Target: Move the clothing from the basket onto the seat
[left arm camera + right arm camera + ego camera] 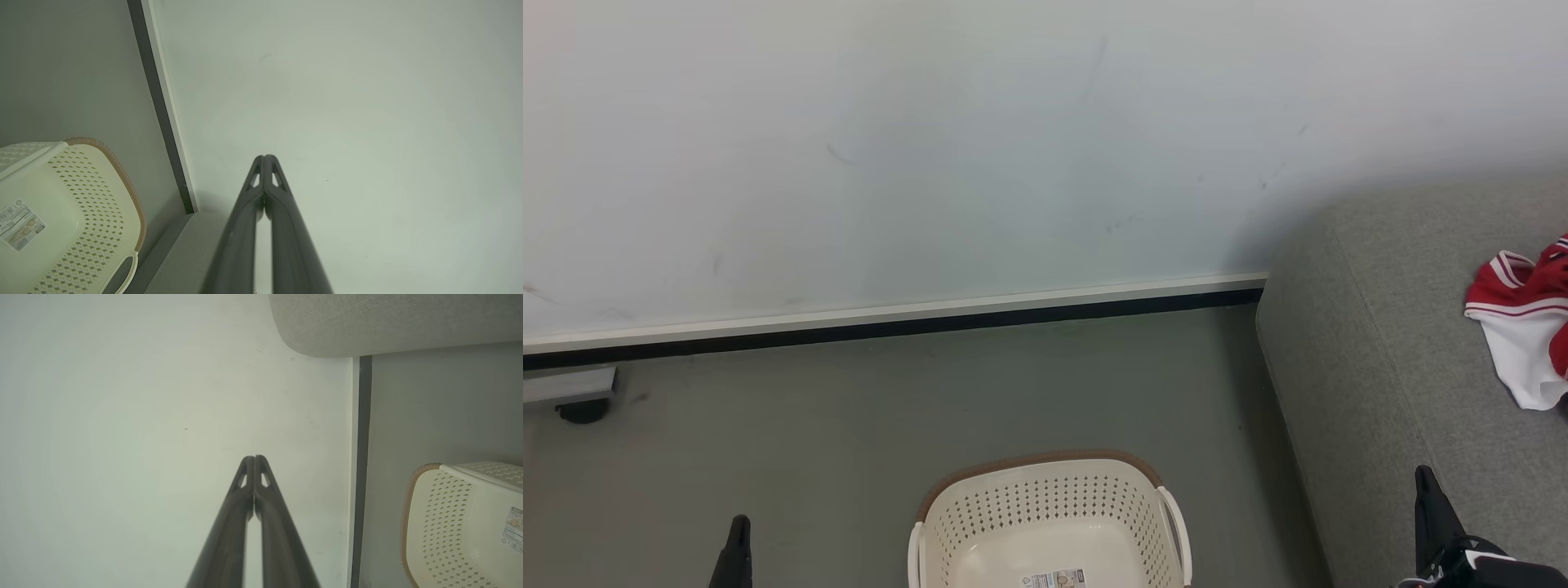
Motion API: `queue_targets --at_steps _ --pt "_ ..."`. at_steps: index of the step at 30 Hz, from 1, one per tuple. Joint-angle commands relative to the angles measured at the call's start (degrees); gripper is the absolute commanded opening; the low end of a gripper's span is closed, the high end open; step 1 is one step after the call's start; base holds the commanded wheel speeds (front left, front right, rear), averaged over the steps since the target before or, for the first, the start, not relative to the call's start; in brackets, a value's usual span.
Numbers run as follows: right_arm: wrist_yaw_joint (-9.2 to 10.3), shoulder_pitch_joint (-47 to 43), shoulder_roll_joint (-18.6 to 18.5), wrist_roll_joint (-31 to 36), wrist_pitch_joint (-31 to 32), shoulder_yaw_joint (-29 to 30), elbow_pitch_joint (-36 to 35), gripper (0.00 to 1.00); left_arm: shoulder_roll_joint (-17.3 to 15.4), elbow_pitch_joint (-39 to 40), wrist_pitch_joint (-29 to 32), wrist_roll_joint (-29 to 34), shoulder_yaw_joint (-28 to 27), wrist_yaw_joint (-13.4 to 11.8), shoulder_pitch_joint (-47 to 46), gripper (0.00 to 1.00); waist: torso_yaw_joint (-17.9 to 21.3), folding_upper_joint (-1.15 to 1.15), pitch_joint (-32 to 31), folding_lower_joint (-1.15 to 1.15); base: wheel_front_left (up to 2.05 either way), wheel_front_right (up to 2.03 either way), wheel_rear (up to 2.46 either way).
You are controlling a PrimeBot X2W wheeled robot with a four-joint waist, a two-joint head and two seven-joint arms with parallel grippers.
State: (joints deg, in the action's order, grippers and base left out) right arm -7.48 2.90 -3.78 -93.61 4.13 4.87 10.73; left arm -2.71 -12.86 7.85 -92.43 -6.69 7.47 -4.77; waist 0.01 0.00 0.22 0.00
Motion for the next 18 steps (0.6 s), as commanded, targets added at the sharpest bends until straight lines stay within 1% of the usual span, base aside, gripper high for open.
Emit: queue_targets --at_steps 1,18 --pt "-0.02 0.03 0.15 -0.05 0.36 0.08 0.03 0.0 -0.32 0.08 0.12 -0.2 -0.17 0.15 -0.33 0.0 0.0 0.0 0.0 0.0 0.0 0.0 0.0" --pt "-0.02 0.06 0.34 0.22 0.47 0.36 0.06 0.0 -0.32 0.07 0.11 -0.18 -0.16 0.15 -0.32 0.0 0.0 0.0 0.0 0.0 0.0 0.0 0.0"
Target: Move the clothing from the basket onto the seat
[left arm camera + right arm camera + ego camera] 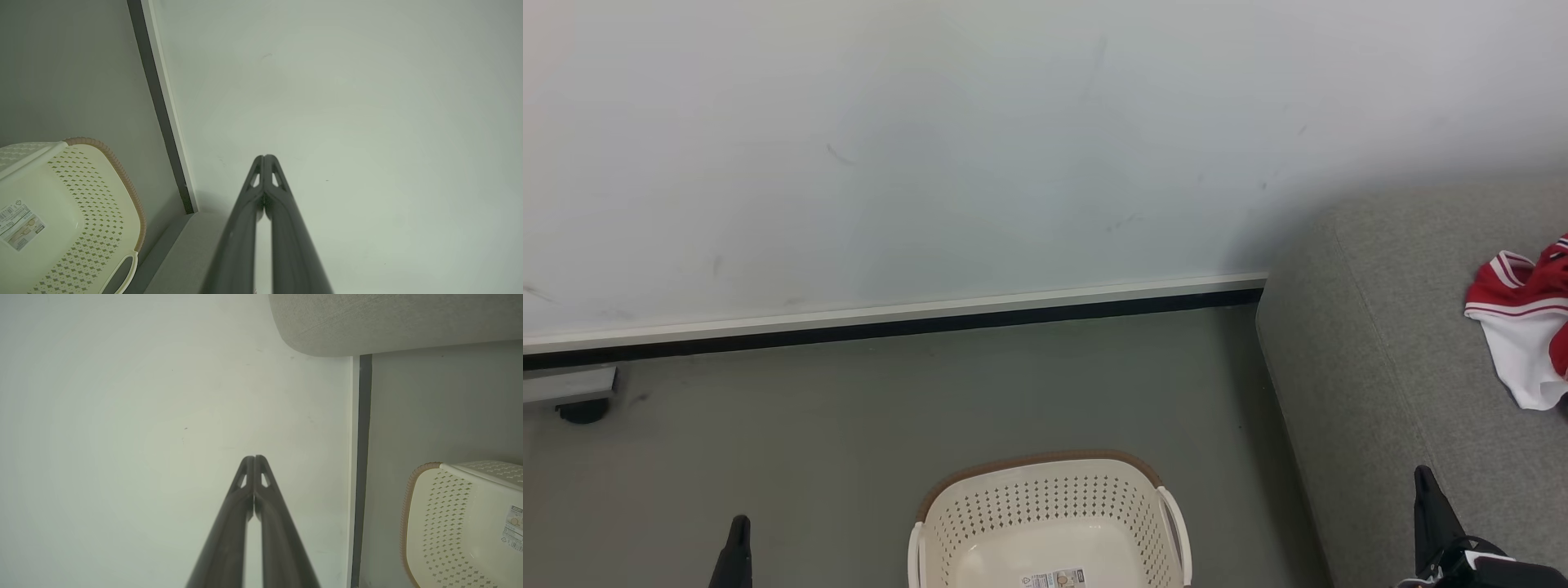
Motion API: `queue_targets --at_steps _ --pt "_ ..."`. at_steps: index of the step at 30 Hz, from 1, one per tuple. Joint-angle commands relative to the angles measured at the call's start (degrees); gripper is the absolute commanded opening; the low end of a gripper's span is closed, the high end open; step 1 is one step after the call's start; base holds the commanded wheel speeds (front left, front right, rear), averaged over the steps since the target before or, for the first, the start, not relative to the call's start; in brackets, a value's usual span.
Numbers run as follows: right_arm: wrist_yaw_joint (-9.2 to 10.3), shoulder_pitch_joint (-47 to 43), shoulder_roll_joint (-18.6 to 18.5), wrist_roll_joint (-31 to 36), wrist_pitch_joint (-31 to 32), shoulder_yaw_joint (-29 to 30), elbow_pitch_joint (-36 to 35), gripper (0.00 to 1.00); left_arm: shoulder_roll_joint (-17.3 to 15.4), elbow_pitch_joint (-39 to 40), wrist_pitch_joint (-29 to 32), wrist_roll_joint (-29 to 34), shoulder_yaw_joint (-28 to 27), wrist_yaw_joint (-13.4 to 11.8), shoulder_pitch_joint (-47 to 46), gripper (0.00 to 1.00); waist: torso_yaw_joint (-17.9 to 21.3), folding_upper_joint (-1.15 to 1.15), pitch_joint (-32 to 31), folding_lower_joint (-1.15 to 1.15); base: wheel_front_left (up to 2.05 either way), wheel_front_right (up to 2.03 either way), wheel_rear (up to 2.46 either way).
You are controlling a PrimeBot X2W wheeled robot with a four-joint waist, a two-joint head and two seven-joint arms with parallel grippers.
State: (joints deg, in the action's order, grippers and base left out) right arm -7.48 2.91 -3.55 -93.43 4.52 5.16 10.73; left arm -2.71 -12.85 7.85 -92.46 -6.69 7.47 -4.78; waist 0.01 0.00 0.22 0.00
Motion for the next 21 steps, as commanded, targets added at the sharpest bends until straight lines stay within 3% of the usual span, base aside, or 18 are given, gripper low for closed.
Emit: queue_targets --at_steps 1,21 --pt "-0.02 0.05 0.11 0.06 0.1 0.08 0.06 0.0 -0.32 0.06 0.11 -0.15 -0.16 0.15 -0.31 0.0 0.0 0.0 0.0 0.0 0.0 0.0 0.0" --pt "-0.02 0.08 0.26 0.25 0.39 0.31 0.09 0.0 -0.31 0.07 0.11 -0.14 -0.15 0.15 -0.3 0.0 0.0 0.0 0.0 0.0 0.0 0.0 0.0"
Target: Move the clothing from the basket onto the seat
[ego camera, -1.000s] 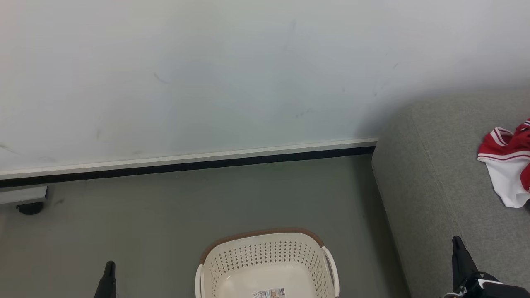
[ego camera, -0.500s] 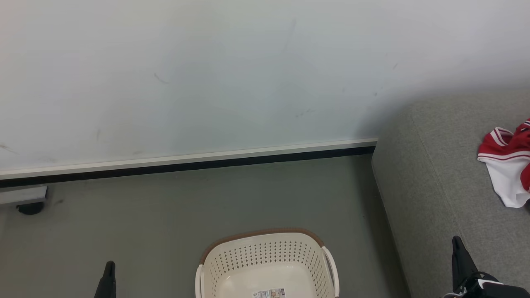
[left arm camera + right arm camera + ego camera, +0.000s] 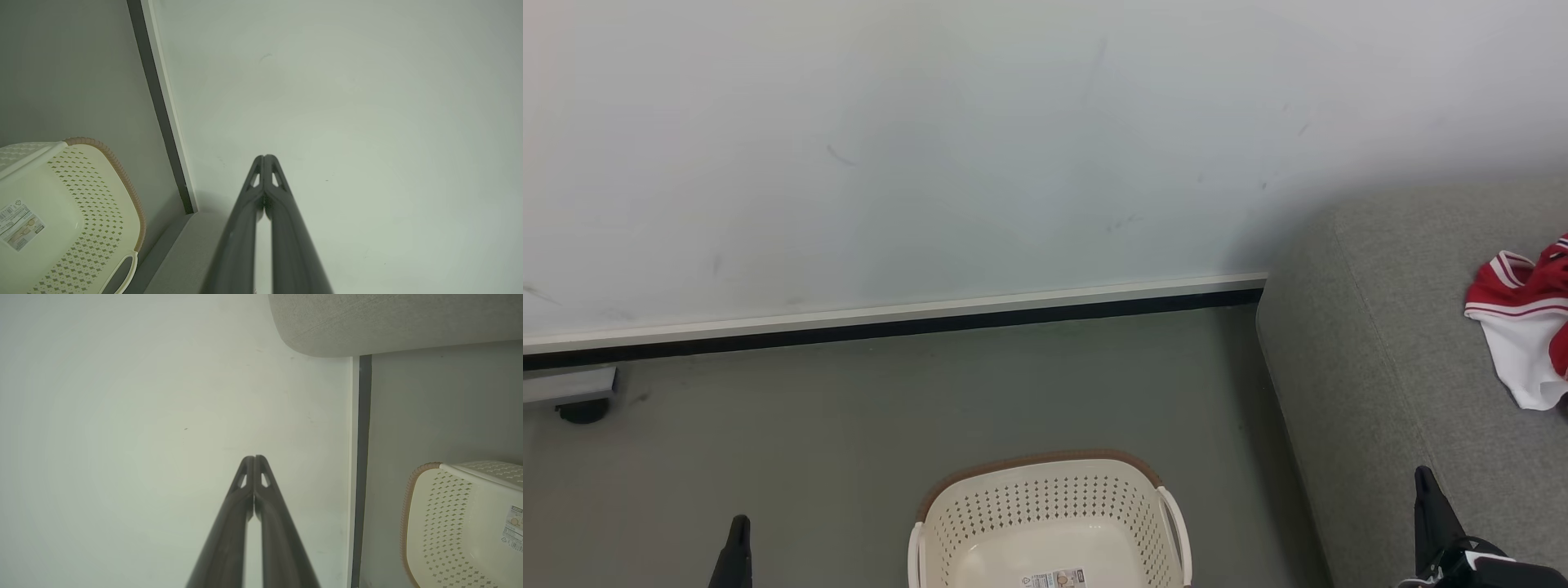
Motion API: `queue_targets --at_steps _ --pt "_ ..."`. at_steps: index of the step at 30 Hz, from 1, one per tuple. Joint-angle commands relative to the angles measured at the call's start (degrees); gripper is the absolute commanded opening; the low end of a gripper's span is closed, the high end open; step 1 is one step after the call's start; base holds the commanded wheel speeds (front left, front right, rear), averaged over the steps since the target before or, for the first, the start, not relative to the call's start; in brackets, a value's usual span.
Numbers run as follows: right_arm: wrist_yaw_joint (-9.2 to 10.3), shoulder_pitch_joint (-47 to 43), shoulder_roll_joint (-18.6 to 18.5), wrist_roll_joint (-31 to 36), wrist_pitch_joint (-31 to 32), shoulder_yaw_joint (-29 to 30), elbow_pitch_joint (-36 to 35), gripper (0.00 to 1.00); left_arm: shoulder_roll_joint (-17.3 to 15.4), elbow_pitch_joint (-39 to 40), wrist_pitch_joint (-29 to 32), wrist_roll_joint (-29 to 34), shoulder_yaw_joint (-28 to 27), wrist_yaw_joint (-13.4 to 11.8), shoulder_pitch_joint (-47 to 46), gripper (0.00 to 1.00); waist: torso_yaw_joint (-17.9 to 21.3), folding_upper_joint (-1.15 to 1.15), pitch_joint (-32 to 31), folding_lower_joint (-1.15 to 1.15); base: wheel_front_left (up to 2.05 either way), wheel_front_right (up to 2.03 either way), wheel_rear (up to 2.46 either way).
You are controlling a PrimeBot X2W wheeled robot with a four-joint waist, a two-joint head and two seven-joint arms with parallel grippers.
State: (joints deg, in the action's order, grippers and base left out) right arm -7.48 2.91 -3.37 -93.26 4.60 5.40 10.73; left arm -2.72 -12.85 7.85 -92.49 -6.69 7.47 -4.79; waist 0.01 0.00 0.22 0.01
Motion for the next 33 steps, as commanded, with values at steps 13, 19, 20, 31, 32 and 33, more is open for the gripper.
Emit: queue_targets --at_steps 13,19,20,31,32,33 --pt "-0.02 0.1 0.17 0.24 0.35 0.19 0.1 0.0 -0.3 0.07 0.1 -0.11 -0.15 0.15 -0.29 0.0 0.0 0.0 0.0 -0.01 0.0 0.0 0.0" --pt "-0.02 0.1 0.21 0.27 0.4 0.23 0.11 0.0 -0.3 0.07 0.1 -0.11 -0.14 0.15 -0.29 0.0 0.0 0.0 0.0 -0.01 0.0 0.0 0.0" --pt "-0.02 0.1 0.22 0.28 0.39 0.24 0.11 0.0 -0.3 0.07 0.1 -0.11 -0.14 0.15 -0.29 0.0 0.0 0.0 0.0 -0.01 0.0 0.0 0.0" --pt "-0.02 0.11 0.28 0.37 0.4 0.31 0.11 0.0 -0.3 0.08 0.1 -0.11 -0.14 0.15 -0.28 0.0 0.0 0.0 0.0 -0.01 0.0 0.0 0.0" --pt "-0.02 0.11 0.28 0.38 0.41 0.31 0.11 0.0 -0.3 0.08 0.1 -0.11 -0.14 0.15 -0.28 0.0 0.0 0.0 0.0 -0.01 0.0 0.0 0.0" --pt "-0.02 0.12 0.29 0.39 0.42 0.32 0.11 0.0 -0.3 0.08 0.1 -0.11 -0.14 0.15 -0.28 0.0 0.0 0.0 0.0 -0.01 0.0 0.0 0.0"
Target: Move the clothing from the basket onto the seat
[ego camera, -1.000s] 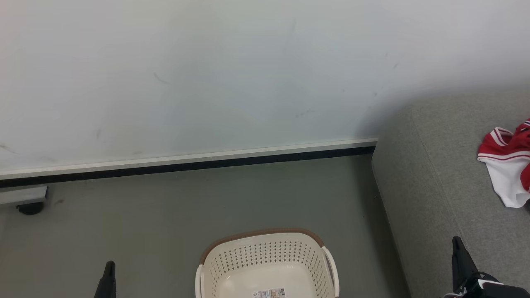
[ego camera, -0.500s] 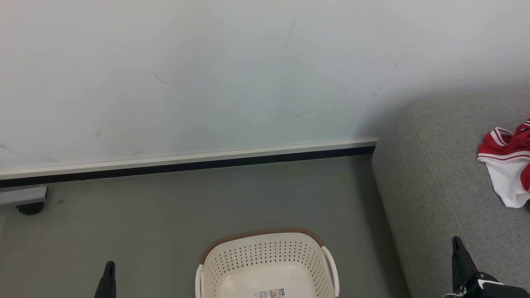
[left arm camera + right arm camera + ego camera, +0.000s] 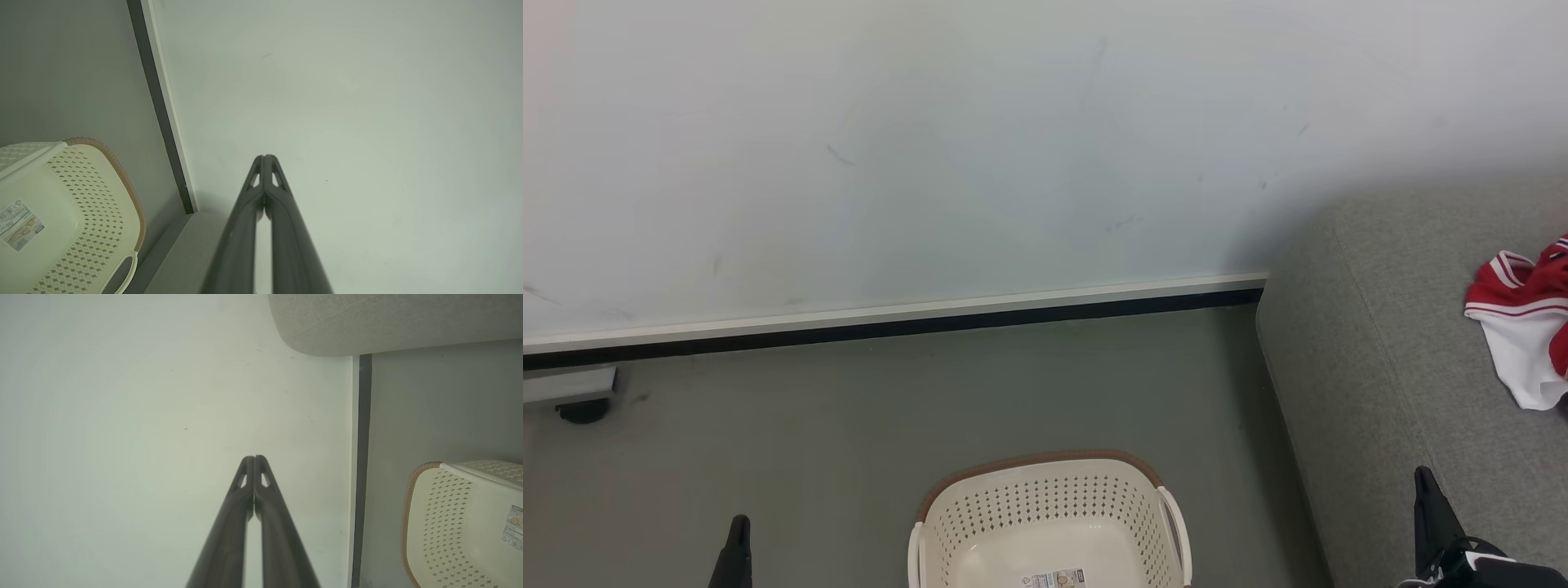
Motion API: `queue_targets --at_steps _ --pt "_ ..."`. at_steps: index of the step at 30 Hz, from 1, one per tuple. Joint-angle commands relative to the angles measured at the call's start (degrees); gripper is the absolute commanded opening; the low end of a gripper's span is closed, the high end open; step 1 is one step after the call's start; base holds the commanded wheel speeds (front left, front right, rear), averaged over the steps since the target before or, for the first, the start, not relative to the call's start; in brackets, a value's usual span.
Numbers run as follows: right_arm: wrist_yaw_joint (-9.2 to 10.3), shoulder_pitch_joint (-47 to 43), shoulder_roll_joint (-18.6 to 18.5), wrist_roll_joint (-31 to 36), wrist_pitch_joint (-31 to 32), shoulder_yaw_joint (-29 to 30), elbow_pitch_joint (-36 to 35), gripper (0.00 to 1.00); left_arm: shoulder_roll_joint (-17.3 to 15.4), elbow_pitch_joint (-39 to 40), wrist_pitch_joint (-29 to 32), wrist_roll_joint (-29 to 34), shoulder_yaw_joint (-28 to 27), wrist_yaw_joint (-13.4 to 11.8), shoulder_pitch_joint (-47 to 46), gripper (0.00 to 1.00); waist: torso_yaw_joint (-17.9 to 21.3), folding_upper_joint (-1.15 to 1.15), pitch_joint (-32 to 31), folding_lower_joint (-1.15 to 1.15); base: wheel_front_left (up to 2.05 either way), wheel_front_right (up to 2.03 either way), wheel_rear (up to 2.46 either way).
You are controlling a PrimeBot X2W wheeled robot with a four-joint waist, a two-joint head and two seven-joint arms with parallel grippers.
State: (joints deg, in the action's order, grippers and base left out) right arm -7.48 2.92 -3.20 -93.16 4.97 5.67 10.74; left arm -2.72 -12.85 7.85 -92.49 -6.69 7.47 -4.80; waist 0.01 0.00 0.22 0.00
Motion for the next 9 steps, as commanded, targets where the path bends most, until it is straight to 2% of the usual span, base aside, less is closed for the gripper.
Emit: queue_targets --at_steps 1,9 --pt "-0.02 0.11 0.13 0.3 0.05 0.05 0.1 0.0 -0.3 0.08 0.1 -0.11 -0.14 0.15 -0.27 0.0 0.0 0.0 0.0 0.0 0.0 0.0 0.0" --pt "-0.02 0.12 0.16 0.34 0.08 0.1 0.1 0.0 -0.3 0.08 0.1 -0.11 -0.14 0.15 -0.27 0.0 0.0 0.0 0.0 0.0 0.0 0.0 0.0"
